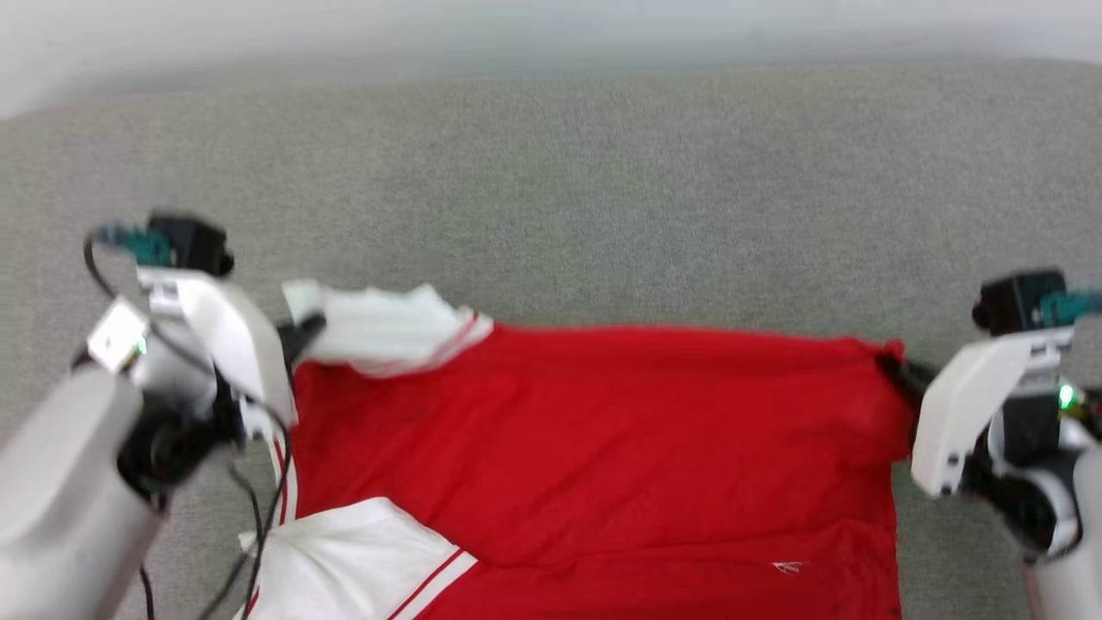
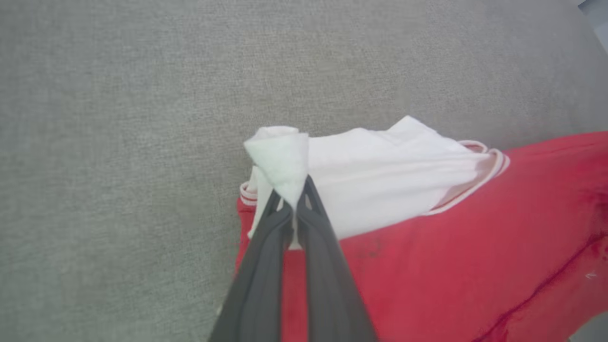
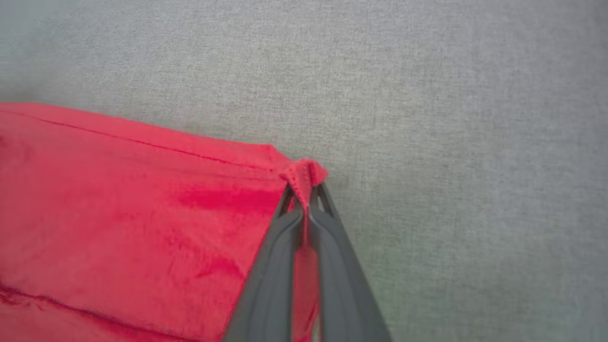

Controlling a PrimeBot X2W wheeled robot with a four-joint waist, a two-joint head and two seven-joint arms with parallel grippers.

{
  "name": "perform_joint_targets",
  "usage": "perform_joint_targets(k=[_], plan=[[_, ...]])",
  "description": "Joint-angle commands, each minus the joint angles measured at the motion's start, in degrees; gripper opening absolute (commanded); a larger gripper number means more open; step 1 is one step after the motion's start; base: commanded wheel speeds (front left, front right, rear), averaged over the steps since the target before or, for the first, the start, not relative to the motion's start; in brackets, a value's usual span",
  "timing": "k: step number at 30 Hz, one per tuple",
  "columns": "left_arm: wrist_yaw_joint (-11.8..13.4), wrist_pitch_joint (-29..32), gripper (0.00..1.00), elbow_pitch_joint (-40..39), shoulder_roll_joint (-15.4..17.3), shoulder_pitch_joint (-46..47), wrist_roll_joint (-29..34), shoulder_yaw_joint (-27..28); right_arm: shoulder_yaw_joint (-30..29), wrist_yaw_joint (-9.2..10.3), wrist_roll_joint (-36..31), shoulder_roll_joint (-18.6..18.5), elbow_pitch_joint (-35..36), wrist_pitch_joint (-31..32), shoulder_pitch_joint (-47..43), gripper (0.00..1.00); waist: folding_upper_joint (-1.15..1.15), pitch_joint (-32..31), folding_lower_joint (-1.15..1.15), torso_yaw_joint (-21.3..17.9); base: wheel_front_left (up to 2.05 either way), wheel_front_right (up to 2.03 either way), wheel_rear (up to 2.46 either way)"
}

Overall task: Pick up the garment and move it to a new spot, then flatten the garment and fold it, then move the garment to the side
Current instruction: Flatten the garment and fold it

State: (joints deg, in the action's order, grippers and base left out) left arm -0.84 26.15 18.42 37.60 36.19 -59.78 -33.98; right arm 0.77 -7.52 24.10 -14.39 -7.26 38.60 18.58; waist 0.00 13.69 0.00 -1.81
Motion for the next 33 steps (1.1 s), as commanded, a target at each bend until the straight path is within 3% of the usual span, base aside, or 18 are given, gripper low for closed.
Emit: perform_joint_targets(k=[1, 10, 15, 20, 21, 22, 23, 24, 26, 33], plan=[[0.47, -0.56, 0.0, -0.59, 0.38, -1.62, -0.34, 0.3, -0.28, 0.06, -0.52, 0.18, 0.49, -0.2, -1.36, 0.0, 0.0, -0.71, 0.0, 0.32, 0.0, 0.0, 0.0], [8.01, -5.02, 0.0, -11.24, 4.34, -21.86, -3.11, 0.97, -2.97, 0.06, 0.11, 4.3, 2.89, -1.77, -13.75, 0.0, 0.0, -3.99, 0.0, 0.09, 0.0, 0.0, 0.0], [9.92, -6.45, 0.0, -13.99, 3.19, -29.25, -5.87, 0.77, -4.95, 0.07, 0.6, 6.04, 1.59, -2.31, -18.21, 0.0, 0.0, -4.79, 0.0, 0.37, 0.0, 0.0, 0.0], [10.3, -7.85, 0.0, -12.43, 1.33, -32.9, -7.59, 0.63, -5.56, 0.07, 0.88, 7.44, -0.56, -3.23, -21.1, 0.03, 0.0, -5.36, 0.0, 0.23, 0.0, 0.0, 0.0], [10.05, -8.33, 0.0, -11.88, 0.88, -33.11, -7.58, 0.56, -5.44, 0.07, 1.03, 7.8, -1.0, -3.41, -21.62, 0.23, 0.0, -5.43, 0.0, 0.21, 0.0, 0.0, 0.0], [9.98, -9.19, 0.0, -11.4, 0.47, -33.11, -7.22, 0.67, -5.25, 0.07, 1.06, 8.09, -1.3, -3.53, -22.01, 0.77, 0.0, -5.59, 0.0, 0.22, 0.0, 0.0, 0.0], [9.74, -9.82, 0.05, -11.0, 0.03, -33.04, -7.07, 0.71, -5.11, 0.07, 1.4, 8.29, -1.25, -4.15, -22.22, 1.0, 0.0, -5.79, 0.0, 0.24, 0.0, 0.0, 0.0], [9.52, -9.97, 0.23, -10.64, -0.27, -33.05, -7.15, 0.46, -5.26, 0.07, 1.58, 8.49, -0.94, -5.26, -22.4, 1.0, 0.0, -6.01, 0.0, 0.26, 0.0, 0.0, 0.0], [9.23, -11.62, 1.0, -10.27, -0.81, -32.37, -6.22, 0.61, -5.49, 0.08, 1.88, 8.77, -0.14, -7.53, -22.71, 1.0, 0.0, -6.61, 0.0, 0.31, 0.0, 0.0, 0.0], [11.3, -19.98, 1.0, -11.78, -2.01, -30.5, -1.67, 2.58, -6.6, 0.06, 1.4, 9.29, 4.84, -14.52, -23.82, 1.0, 0.0, -8.67, 0.0, 0.51, 0.0, 0.0, 0.0]])
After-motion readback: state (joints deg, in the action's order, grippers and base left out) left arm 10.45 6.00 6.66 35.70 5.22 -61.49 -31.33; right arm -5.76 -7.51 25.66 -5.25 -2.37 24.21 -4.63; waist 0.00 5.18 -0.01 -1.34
